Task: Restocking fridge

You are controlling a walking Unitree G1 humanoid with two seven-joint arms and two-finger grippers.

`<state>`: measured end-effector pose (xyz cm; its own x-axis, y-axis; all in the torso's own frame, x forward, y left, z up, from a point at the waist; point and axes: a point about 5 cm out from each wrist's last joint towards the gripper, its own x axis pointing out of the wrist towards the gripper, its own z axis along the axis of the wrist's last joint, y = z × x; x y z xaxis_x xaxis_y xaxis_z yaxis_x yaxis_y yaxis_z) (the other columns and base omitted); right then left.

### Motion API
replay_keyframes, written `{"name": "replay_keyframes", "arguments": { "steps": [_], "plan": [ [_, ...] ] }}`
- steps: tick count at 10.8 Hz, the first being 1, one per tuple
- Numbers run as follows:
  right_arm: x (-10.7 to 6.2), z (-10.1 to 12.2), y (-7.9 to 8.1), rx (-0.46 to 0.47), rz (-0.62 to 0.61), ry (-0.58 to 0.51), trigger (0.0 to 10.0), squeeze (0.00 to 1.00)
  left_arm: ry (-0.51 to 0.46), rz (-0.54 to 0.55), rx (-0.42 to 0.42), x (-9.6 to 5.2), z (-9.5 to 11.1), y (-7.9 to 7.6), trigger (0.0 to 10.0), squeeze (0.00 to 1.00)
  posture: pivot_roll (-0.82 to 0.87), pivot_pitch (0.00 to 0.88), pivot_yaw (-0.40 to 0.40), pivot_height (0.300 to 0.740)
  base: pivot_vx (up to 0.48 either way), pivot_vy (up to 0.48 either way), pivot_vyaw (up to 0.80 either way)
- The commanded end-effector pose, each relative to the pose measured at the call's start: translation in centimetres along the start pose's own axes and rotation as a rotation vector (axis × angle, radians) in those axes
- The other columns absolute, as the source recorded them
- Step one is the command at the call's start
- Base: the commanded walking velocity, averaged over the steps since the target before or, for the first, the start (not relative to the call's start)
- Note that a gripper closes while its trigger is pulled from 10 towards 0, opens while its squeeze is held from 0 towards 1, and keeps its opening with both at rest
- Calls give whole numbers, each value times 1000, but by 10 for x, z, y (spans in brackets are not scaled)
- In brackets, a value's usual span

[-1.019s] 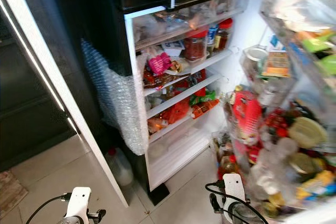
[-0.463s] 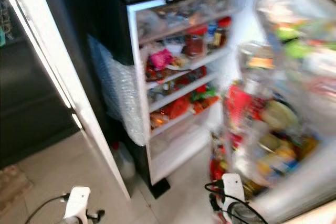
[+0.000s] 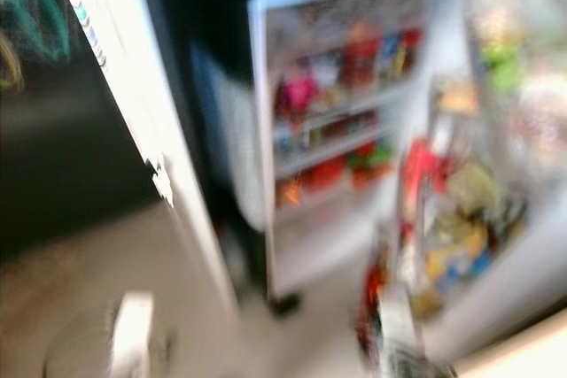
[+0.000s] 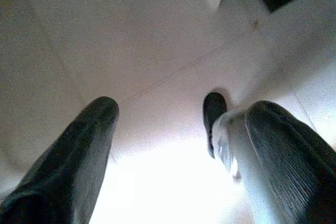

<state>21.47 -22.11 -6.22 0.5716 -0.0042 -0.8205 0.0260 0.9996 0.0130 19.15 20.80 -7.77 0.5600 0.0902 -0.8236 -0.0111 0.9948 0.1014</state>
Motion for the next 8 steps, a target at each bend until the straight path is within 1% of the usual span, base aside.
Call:
{"name": "replay_keyframes", "arguments": {
  "steps": [1, 6, 8],
  "plan": [
    [1, 0, 3, 8, 18, 6, 10000, 0, -27, 10, 21, 1, 10, 4, 10000, 0, -35, 0, 3, 740, 0, 0, 0],
    [0, -1, 2, 0, -3, 18, 10000, 0, -27, 11, 23, 1, 10, 4, 10000, 0, -36, 0, 1, 740, 0, 0, 0],
    [1, -2, 2, -8, 8, 33, 10000, 0, -26, 11, 22, 1, 10, 5, 10000, 0, -35, 0, 2, 740, 0, 0, 0]
  ]
}}
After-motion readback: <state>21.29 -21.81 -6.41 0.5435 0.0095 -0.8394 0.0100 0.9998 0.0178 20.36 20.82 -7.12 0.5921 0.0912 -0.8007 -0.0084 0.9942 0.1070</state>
